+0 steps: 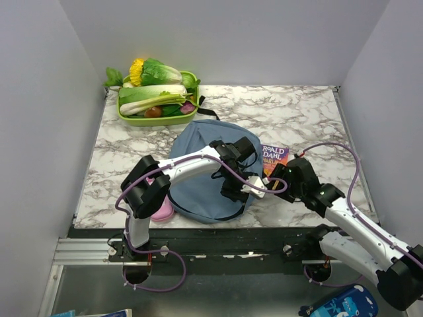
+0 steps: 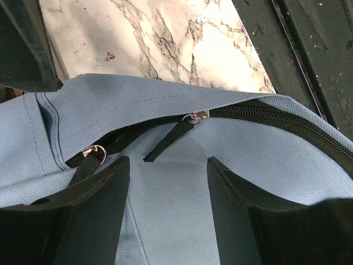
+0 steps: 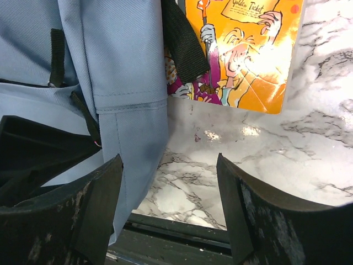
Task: Pack the student bag
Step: Unzip the student bag at the center of the board.
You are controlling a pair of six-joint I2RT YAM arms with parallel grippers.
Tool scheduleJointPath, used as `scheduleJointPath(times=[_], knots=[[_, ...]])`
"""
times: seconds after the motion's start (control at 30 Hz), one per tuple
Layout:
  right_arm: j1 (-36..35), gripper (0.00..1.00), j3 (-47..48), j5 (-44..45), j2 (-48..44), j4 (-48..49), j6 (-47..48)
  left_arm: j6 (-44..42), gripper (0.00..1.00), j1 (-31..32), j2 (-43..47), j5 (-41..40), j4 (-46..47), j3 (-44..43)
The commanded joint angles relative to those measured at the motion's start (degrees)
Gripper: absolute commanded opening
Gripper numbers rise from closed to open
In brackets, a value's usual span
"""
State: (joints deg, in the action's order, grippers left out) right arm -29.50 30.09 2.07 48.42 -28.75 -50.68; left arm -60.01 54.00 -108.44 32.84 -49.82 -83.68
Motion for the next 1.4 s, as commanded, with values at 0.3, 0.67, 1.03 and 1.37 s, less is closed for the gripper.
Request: scheduleJointPath(times=[0.3, 0.67, 1.03, 1.37], knots=[[0.7, 0.77, 0.4, 0.8, -0.9, 0.2, -1.2, -5.9, 0.58, 2.1, -6.4, 5.0, -9.1, -5.3], [0.8, 0.77, -0.3, 1.1, -3.2, -0.6, -0.9, -3.6, 0.37, 2.1, -6.8, 4.3, -5.9, -3.8], [0.9, 0.77, -0.4, 1.5, -2.5, -0.1, -0.8, 3.4, 0.2, 2.1, 0.1, -1.5, 8.2, 8.5], [1.3, 0.77, -1.3, 0.9, -1.8, 0.8, -1.1, 9.5, 0.0, 1.9, 1.7, -7.4, 13.3, 9.1]])
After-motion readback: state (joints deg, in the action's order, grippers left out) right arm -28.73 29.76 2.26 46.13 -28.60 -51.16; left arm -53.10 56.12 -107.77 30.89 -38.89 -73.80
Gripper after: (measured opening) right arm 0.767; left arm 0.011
